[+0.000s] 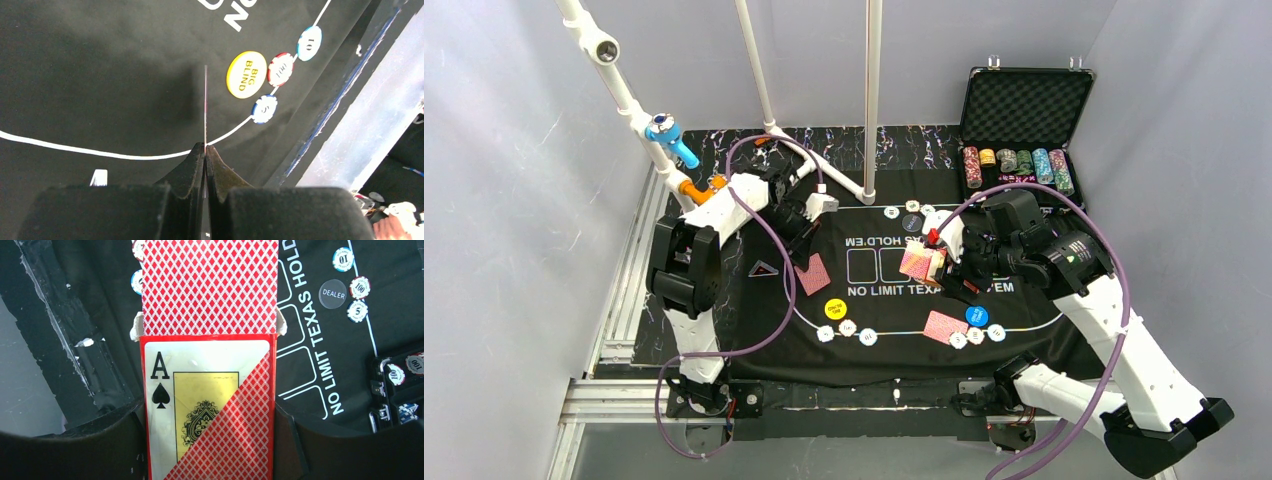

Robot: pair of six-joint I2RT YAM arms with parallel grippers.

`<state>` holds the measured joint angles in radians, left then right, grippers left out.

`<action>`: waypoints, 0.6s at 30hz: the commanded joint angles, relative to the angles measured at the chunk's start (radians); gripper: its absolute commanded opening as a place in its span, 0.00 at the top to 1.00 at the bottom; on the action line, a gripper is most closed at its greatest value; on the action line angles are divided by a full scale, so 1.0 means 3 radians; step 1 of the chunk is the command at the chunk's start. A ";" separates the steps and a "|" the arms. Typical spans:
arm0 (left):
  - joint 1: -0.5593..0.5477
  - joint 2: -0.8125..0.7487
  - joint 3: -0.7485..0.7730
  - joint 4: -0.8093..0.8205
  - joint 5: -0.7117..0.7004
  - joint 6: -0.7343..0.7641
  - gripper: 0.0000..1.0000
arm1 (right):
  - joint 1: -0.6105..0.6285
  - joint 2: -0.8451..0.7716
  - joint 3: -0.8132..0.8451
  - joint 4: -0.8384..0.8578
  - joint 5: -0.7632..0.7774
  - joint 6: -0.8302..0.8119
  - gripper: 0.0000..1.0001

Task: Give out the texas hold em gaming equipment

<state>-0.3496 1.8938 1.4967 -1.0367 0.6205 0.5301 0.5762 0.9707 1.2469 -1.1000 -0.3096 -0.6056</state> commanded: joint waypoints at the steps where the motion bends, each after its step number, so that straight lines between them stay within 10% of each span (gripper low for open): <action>1: -0.0007 0.0070 -0.0109 -0.0037 -0.0076 0.0371 1.00 | 0.0003 0.0004 0.0106 0.0086 -0.0067 0.0020 0.99; 18: -0.0323 0.0015 -0.0690 0.0234 -0.0014 0.0626 1.00 | 0.0002 0.0037 0.0129 0.0072 -0.0069 0.0026 0.99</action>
<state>-0.4160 1.9629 1.3411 -0.9722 0.5861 0.7036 0.5762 0.9844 1.2472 -1.1000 -0.3103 -0.6037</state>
